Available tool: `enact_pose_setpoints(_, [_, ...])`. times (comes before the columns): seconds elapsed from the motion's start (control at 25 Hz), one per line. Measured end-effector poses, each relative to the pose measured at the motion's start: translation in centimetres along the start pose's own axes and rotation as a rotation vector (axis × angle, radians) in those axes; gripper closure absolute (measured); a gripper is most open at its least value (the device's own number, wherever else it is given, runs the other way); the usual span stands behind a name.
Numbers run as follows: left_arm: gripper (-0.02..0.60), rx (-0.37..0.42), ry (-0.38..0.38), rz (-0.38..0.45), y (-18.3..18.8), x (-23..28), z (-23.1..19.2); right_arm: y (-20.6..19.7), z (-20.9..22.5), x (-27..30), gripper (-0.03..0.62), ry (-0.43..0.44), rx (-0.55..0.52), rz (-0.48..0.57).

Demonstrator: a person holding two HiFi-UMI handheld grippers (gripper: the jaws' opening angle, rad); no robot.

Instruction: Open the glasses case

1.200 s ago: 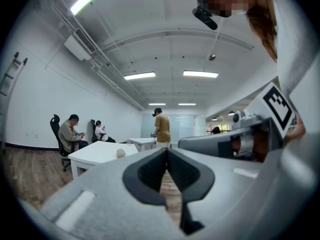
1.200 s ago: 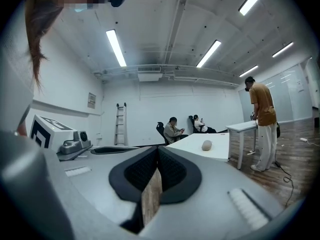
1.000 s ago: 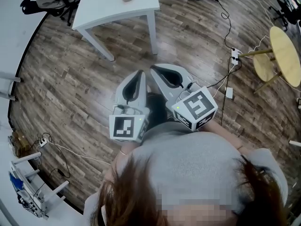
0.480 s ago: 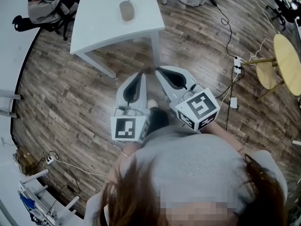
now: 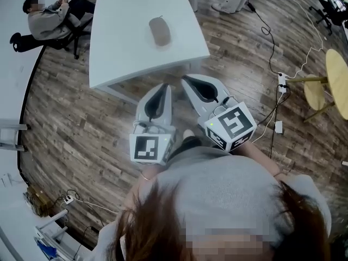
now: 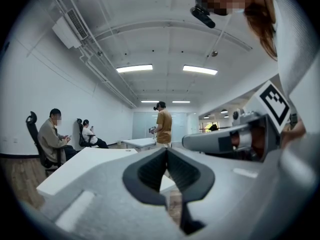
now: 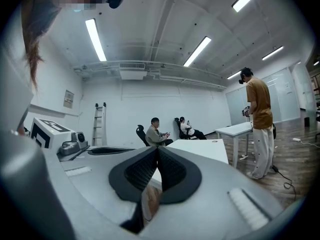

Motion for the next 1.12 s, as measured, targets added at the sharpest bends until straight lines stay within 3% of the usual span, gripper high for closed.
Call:
enact_pose_setpoints(0.4, [0.578, -0.094, 0.008, -0.028, -2.0, 2.4, -3.1, -0.6, 2.1, 3.1, 0.59, -0.02, 0.036, -0.039])
enact_pose_setpoints(0.56, [0.578, -0.088, 0.017, -0.042, -2.4, 4.0, -4.8, -0.6, 3.6, 5.6, 0.589, -0.008, 0.034, -0.05])
enact_pose_setpoints(1.12, [0.578, -0.067, 0.06, -0.031, -1.9, 17.4, -12.5, 3.4, 15.4, 15.8, 0.589, 0.027, 0.019, -0.049])
Point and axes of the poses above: the fingertips, and each gripper's own axes: x forward along the fingers, z to its right, y out of its top, the point moved 7 cm from there along -x, backward along the fingers, and after that the axes turned 5 degrees about x, right-handed, at the moved point
